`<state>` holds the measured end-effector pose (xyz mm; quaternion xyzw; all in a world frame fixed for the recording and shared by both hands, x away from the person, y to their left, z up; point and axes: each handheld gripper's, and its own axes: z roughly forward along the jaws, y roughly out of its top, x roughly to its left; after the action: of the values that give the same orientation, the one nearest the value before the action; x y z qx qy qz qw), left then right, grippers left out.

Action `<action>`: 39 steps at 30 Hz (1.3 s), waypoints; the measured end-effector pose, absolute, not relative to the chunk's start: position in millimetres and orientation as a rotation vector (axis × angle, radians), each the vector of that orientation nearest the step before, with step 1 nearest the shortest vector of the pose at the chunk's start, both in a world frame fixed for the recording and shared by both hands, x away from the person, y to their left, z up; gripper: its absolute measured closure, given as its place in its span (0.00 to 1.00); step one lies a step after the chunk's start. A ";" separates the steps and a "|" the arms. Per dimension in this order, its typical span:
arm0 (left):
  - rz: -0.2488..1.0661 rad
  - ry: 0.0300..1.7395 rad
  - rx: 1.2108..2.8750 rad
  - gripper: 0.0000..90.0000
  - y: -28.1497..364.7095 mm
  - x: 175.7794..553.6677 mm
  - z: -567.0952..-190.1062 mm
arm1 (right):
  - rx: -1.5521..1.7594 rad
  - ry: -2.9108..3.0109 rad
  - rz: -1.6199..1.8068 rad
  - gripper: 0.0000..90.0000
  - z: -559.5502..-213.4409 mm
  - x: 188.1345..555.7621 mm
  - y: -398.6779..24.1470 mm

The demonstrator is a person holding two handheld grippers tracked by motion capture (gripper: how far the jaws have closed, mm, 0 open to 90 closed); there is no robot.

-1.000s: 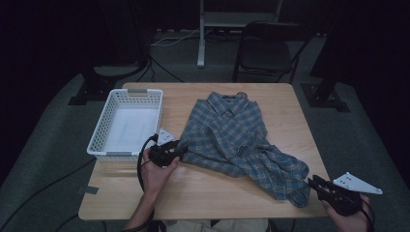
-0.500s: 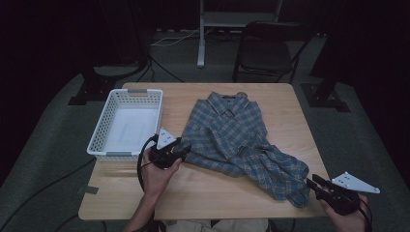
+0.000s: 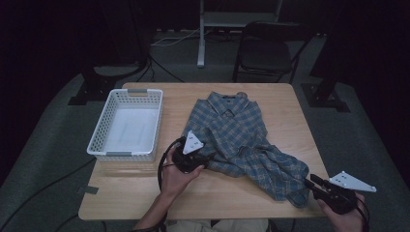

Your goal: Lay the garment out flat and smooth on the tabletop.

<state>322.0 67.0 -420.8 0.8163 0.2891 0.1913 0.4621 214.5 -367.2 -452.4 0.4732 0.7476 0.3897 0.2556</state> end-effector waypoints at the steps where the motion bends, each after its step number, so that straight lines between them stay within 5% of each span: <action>1: 0.465 0.698 2.013 0.53 63.2 321.7 -420.7 | 1.286 2.029 1.059 0.73 -452.5 214.4 -367.4; 21: 0.433 0.598 2.111 0.52 11.9 326.8 -434.5 | 1.287 2.030 1.066 0.73 -452.9 214.0 -367.7; 32: 0.456 0.604 2.191 0.90 3.2 329.5 -444.3 | 1.290 2.026 1.069 0.72 -452.8 214.0 -368.5; 39: 0.433 0.606 2.181 0.93 12.4 326.8 -439.4 | 1.292 2.025 1.067 0.72 -451.4 214.6 -368.3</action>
<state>326.8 12.4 -439.4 0.8648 0.2402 0.1716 0.4063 214.6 -368.3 -451.4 0.4756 0.7453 0.3926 0.2535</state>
